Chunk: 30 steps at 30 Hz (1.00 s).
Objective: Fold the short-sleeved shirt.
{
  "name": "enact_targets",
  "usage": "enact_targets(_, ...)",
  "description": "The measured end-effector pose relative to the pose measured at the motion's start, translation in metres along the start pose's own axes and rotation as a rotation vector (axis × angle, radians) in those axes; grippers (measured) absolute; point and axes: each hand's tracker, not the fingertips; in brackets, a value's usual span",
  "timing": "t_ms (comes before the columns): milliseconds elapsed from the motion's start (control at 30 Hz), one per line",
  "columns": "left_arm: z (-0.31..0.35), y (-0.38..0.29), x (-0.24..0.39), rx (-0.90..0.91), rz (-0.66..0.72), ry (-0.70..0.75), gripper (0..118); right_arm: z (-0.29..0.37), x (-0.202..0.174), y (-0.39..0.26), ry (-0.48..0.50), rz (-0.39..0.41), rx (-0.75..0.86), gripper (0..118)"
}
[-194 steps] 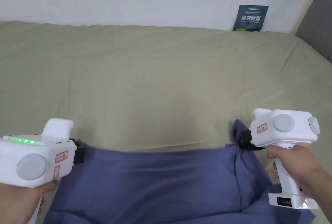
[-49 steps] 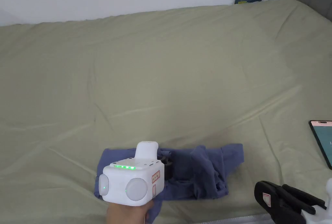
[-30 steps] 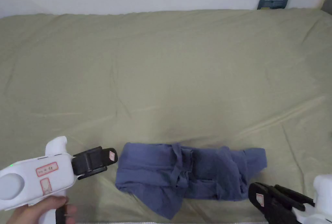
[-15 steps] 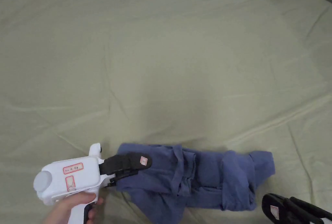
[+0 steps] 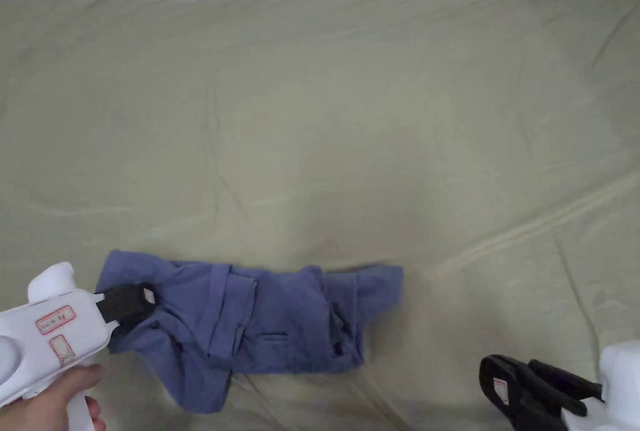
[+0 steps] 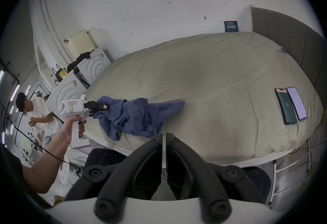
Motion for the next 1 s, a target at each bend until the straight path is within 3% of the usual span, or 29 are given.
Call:
enact_targets(233, 0.018, -0.035, 0.123, 0.153, -0.442, 0.051, 8, 0.007, 0.005, -0.012, 0.039, -0.038, 0.016, 5)
enact_targets(333, -0.017, -0.076, 0.177, 0.125, -0.633, 0.074, 8, 0.014, 0.009, -0.016, 0.035, -0.032, 0.029, 5)
enact_targets(400, -0.056, -0.109, 0.202, 0.068, -0.806, 0.189, 8, 0.021, 0.014, -0.018, 0.028, -0.04, 0.046, 5)
enact_targets(500, -0.092, -0.141, 0.206, 0.005, -0.915, 0.291, 8, 0.031, 0.024, -0.021, 0.011, -0.061, 0.065, 5)
enact_targets(533, -0.094, -0.144, 0.205, 0.024, -0.918, 0.294, 11, 0.034, 0.026, -0.021, -0.003, -0.053, 0.067, 5)
enact_targets(567, -0.09, -0.144, 0.203, 0.057, -0.894, 0.254, 20, 0.037, 0.027, -0.022, -0.024, -0.028, 0.068, 5)
enact_targets(600, -0.081, -0.135, 0.198, 0.059, -0.841, 0.169, 39, 0.04, 0.027, -0.022, -0.038, 0.01, 0.072, 5)
enact_targets(633, -0.073, -0.124, 0.192, 0.018, -0.772, 0.081, 74, 0.042, 0.027, -0.022, -0.037, 0.017, 0.075, 5)
enact_targets(667, -0.063, -0.114, 0.185, -0.017, -0.691, -0.008, 95, 0.043, 0.028, -0.022, -0.037, 0.017, 0.077, 5)
enact_targets(767, -0.014, -0.081, 0.167, 0.07, -0.474, -0.243, 99, 0.042, 0.031, -0.021, -0.037, 0.015, 0.077, 5)
enact_targets(833, 0.009, -0.063, 0.146, 0.078, -0.327, -0.509, 108, 0.039, 0.032, -0.02, -0.037, 0.017, 0.071, 5)
enact_targets(900, 0.018, -0.051, 0.129, 0.012, -0.2, -0.544, 108, 0.034, 0.032, -0.02, -0.036, 0.016, 0.064, 5)
enact_targets(933, 0.019, -0.048, 0.122, 0.017, -0.15, -0.495, 107, 0.032, 0.032, -0.02, -0.033, 0.01, 0.06, 5)
enact_targets(1000, 0.008, -0.042, 0.113, 0.096, -0.15, -0.406, 95, 0.026, 0.03, -0.02, -0.025, -0.001, 0.044, 5)
